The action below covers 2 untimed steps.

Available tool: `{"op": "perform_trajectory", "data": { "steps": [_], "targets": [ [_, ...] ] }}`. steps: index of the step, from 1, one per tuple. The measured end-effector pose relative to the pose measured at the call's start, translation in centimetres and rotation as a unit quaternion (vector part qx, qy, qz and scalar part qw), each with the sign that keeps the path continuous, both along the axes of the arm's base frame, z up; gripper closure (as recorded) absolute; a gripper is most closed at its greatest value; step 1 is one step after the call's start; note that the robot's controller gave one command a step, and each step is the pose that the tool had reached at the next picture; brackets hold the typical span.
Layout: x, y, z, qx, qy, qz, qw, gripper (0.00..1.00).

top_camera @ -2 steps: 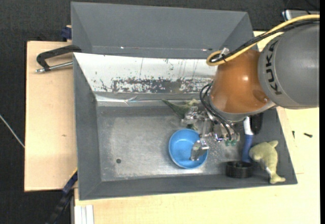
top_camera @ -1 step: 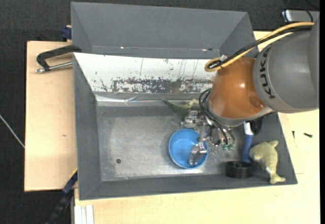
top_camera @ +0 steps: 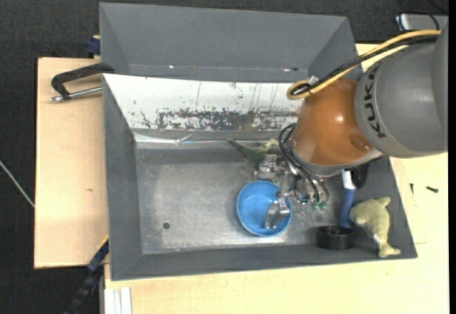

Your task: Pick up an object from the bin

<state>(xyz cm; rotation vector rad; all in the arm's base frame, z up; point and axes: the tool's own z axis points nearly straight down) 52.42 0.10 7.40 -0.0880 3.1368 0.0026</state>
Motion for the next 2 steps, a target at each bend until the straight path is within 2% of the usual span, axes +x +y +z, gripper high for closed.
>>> {"op": "perform_trajectory", "data": {
  "steps": [1, 2],
  "targets": [
    [0.4, 0.1, 0.4, 0.001, -0.0058, -0.001, 1.0000, 1.00],
    [0.7, 0.2, 3.7, 0.000, -0.0029, -0.001, 1.0000, 1.00]
  ]
}}
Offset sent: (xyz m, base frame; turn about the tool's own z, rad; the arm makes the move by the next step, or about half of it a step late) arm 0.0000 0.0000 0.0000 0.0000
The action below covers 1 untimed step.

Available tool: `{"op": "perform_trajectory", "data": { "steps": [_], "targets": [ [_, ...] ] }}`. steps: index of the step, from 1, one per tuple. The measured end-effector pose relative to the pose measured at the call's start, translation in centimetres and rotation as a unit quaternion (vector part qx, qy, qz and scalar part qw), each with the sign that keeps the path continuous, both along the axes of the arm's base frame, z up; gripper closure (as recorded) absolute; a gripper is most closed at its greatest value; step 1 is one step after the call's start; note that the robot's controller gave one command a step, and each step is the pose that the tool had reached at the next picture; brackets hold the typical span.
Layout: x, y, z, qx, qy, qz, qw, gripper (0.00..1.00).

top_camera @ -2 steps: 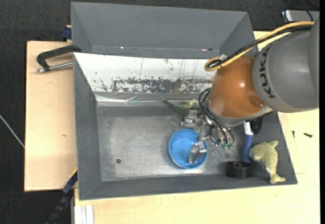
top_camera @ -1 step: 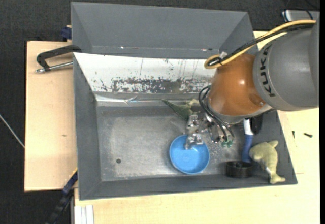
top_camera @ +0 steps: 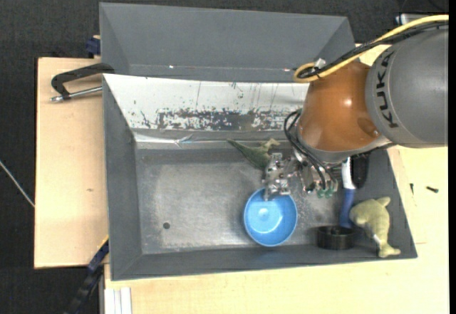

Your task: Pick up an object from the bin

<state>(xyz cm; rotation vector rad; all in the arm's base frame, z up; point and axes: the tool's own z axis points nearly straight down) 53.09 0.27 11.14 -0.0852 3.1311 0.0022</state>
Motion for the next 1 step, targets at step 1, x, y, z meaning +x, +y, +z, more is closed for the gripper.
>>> {"op": "perform_trajectory", "data": {
  "steps": [1],
  "targets": [
    [0.19, 0.06, 3.09, 0.000, 0.0001, 0.000, 1.0000, 1.00]
  ]
}}
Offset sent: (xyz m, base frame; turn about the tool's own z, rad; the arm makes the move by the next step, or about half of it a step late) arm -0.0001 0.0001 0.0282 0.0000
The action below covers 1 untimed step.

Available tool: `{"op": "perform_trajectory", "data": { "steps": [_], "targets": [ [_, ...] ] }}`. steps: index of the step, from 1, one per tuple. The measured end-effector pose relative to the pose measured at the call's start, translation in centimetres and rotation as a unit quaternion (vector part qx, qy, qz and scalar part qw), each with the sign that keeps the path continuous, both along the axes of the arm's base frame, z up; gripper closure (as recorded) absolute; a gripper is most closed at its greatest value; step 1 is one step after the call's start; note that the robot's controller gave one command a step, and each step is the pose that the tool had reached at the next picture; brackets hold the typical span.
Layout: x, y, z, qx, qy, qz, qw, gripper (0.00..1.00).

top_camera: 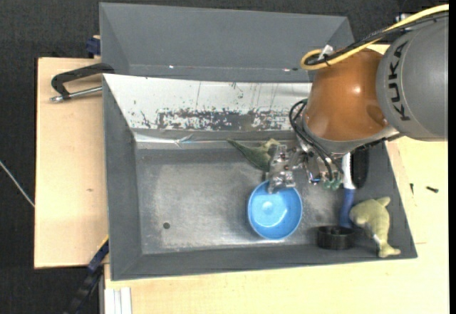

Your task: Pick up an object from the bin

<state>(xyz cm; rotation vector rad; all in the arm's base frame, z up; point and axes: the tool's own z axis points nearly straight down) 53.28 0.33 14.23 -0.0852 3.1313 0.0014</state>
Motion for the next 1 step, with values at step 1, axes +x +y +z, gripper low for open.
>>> {"op": "perform_trajectory", "data": {
  "steps": [1],
  "targets": [
    [0.26, 0.06, 6.03, 0.000, -0.0018, 0.000, 1.0000, 1.00]
  ]
}}
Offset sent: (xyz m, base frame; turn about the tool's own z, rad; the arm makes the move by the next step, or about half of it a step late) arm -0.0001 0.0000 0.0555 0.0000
